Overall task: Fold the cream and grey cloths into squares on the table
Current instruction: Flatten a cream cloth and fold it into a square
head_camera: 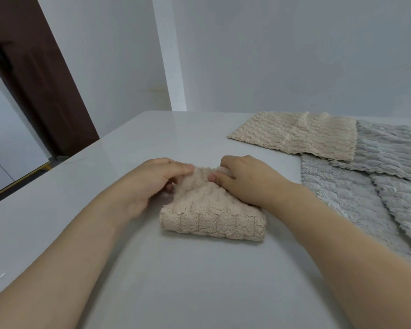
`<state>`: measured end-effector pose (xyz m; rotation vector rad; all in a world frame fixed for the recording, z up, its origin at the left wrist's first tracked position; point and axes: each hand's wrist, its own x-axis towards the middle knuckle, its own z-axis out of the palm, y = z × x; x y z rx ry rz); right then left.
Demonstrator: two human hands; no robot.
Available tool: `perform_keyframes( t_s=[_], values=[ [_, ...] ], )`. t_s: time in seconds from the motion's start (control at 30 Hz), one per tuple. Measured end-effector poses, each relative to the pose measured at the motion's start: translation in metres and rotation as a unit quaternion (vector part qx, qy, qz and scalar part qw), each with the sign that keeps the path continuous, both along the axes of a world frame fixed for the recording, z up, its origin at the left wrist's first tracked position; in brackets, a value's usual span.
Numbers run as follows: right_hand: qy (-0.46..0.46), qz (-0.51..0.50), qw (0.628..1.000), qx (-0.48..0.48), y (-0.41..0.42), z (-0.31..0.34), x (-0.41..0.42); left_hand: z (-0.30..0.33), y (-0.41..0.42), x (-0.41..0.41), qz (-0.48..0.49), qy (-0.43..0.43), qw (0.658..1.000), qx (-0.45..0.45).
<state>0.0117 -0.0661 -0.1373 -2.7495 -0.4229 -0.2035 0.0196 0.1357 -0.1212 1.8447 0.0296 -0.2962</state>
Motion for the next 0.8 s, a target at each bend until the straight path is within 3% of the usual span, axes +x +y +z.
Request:
perform_keyframes(
  t_s=[0.27, 0.43, 0.8],
  values=[
    [0.023, -0.101, 0.995, -0.015, -0.009, -0.008, 0.006, 0.006, -0.002, -0.011, -0.085, 0.034, 0.993, 0.071],
    [0.018, -0.103, 0.994, -0.006, -0.008, -0.010, 0.008, 0.000, 0.002, -0.009, -0.062, 0.021, 0.998, -0.003],
    [-0.002, -0.160, 0.987, 0.025, -0.011, -0.011, 0.011, 0.010, 0.021, -0.013, -0.150, 0.008, 0.988, 0.027]
  ],
)
